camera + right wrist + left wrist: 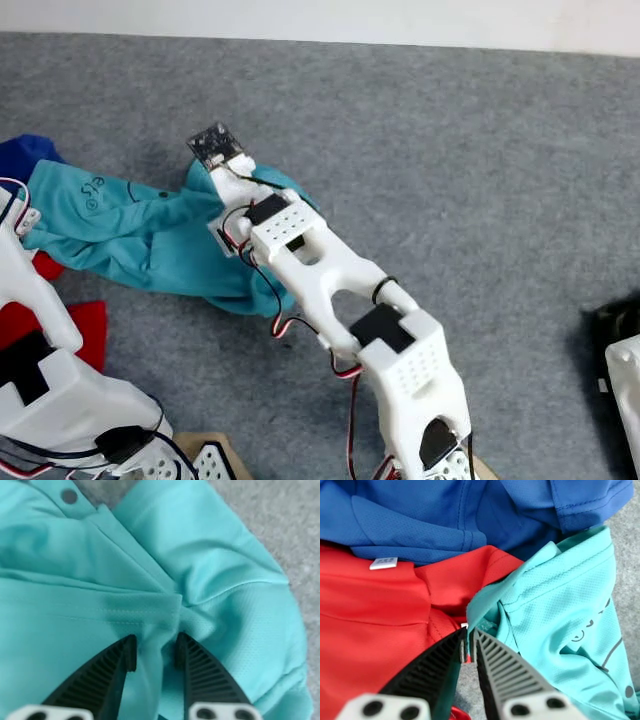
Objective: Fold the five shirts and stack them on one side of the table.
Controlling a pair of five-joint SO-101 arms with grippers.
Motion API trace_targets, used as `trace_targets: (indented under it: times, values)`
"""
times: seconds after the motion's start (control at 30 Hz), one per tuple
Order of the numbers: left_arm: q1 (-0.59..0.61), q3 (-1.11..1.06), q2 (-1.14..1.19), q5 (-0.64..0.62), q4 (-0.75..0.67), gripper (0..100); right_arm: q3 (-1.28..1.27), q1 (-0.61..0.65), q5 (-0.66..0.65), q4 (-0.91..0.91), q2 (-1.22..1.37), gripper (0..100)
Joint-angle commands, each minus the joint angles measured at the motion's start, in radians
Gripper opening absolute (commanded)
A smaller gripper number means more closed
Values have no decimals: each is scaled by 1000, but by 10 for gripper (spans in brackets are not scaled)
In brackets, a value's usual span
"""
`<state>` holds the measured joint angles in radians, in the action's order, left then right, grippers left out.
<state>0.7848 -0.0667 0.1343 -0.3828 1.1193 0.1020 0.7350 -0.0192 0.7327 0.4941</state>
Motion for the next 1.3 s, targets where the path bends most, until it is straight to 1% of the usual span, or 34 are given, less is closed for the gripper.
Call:
trace_targets:
  times: [0.0, 0.1, 0.17, 0.47, 0.67, 0.77, 0.9, 1.03, 1.13, 1.27]
  values:
    - [-4, 4, -48, 9, -28, 6, 25, 12, -9, -10, -41, 102]
    - [-4, 4, -48, 9, -31, 6, 25, 8, -9, -12, -41, 35]
    - [-4, 4, -48, 9, -29, 6, 25, 7, -9, -12, -41, 12]
    - [-5, -15, -50, 9, -28, 6, 25, -27, -9, -12, -53, 8]
    - [-21, -16, -50, 9, -29, 6, 12, -73, -5, -2, -157, 8]
    - [-24, -16, -50, 9, -29, 6, 13, -122, -3, 59, -220, 8]
    - [-58, -13, -50, 8, -29, 6, 12, -193, -2, 120, -332, 8]
    - [-110, -2, -59, 3, -29, 6, 12, -213, -2, 177, -438, 8]
    - [-147, 74, -61, 2, -18, 6, 13, -225, -6, 219, -542, 8]
    - [-139, 269, -67, 0, 112, 6, 13, -263, -11, 269, -720, 8]
